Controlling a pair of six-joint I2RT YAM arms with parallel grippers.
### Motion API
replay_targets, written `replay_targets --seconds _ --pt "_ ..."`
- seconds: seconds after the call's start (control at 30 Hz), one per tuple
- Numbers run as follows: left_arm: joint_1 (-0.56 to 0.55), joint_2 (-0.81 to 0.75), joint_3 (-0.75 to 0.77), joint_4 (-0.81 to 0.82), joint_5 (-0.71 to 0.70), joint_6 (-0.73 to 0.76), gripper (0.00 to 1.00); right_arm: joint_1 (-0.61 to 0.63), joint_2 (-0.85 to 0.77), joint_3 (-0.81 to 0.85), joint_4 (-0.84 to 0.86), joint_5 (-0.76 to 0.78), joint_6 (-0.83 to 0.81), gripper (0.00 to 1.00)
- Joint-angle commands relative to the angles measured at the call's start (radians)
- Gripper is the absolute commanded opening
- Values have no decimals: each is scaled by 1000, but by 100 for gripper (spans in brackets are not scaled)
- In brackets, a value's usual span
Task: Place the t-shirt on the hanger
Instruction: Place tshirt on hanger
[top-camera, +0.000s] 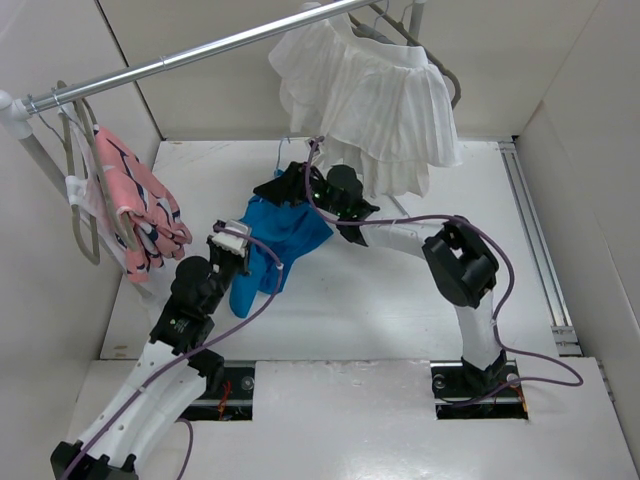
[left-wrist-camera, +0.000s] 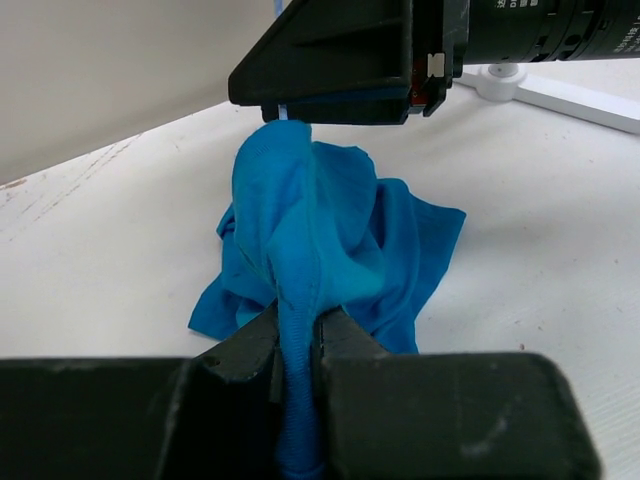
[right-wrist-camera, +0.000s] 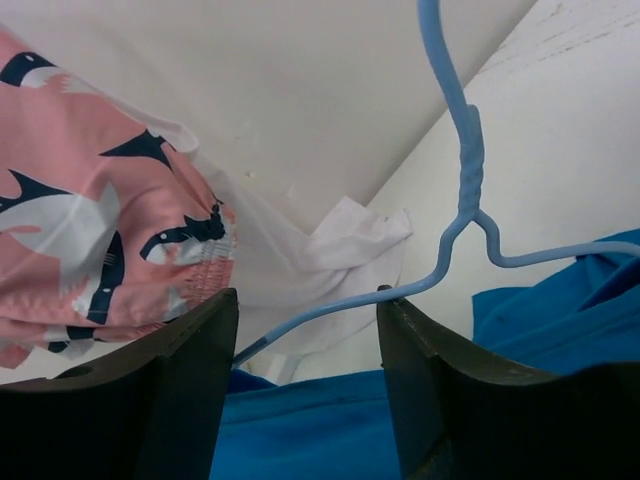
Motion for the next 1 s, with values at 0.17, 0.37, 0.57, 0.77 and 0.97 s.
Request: replay_targets --seconds 0.17,0.37,0.57,0.77,0.97 --pt "1 -29 -14 28 54 27 0 20 3 -2 106 20 30 12" --pt "1 -3 -1 -41 108 50 0 29 -27 -39 106 40 10 0" --pt "1 56 72 -71 117 41 69 38 -70 -39 37 25 -97 0" --pt "1 119 183 -110 138 9 75 47 -108 -28 0 18 -177 0" --pt "1 194 160 -153 181 9 73 56 -130 -30 0 29 -177 0"
